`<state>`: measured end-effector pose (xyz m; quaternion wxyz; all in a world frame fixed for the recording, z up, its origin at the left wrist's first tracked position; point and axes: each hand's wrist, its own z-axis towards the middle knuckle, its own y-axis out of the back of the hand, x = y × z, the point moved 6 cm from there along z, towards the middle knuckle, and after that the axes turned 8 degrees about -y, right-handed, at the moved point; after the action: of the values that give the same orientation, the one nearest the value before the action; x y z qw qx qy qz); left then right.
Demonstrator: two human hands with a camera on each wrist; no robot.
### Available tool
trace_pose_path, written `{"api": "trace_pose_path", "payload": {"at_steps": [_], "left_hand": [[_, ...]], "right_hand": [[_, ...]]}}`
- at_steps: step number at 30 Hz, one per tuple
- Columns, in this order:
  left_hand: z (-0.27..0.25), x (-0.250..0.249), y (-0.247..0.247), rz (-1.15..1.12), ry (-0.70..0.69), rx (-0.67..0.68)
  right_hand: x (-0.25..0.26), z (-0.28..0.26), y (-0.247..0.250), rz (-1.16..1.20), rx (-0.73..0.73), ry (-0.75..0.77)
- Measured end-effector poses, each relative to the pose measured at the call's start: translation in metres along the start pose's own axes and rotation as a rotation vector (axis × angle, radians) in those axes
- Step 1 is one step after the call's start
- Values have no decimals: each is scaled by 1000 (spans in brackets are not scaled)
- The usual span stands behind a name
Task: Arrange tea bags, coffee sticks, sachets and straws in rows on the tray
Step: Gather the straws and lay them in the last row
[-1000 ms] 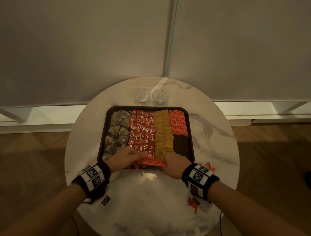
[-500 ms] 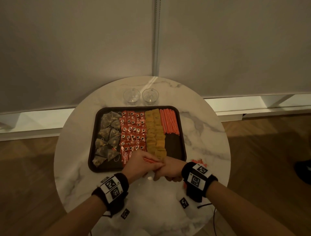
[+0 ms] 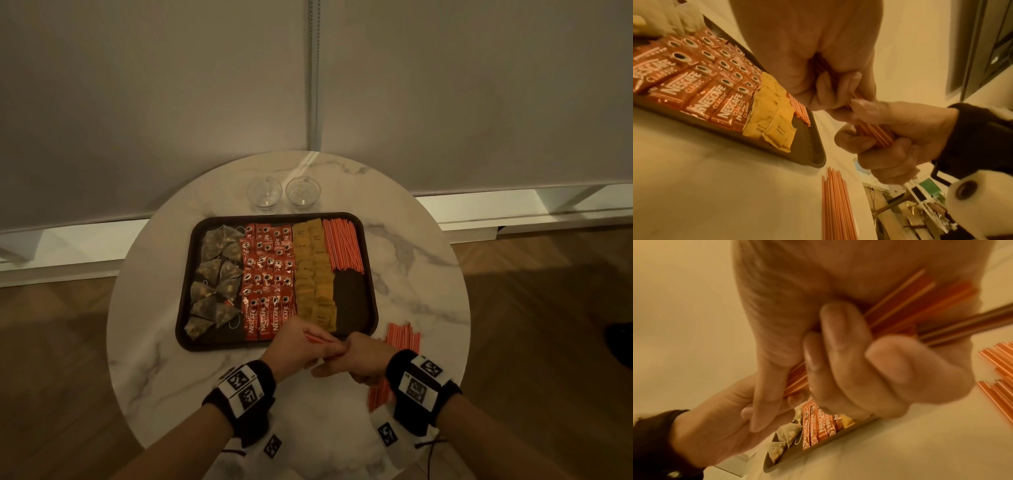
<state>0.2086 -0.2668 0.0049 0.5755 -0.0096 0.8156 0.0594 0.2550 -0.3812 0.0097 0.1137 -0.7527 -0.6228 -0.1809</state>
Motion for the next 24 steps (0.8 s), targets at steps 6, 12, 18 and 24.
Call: {"api": "trace_pose_path", "payload": {"at_steps": [6, 12, 18, 24], "left_hand": [[6, 5, 7, -79, 65, 3], [-3, 28, -13, -122, 183, -9], [5, 30, -23, -72, 180, -5], [17, 30, -9, -162, 212, -56]], "right_hand": [[-6, -3, 19, 43, 24, 40], [-30, 5, 14, 39, -18, 14], [-36, 16, 10, -99, -12, -18], [-21, 18, 32, -122, -72, -5]]}}
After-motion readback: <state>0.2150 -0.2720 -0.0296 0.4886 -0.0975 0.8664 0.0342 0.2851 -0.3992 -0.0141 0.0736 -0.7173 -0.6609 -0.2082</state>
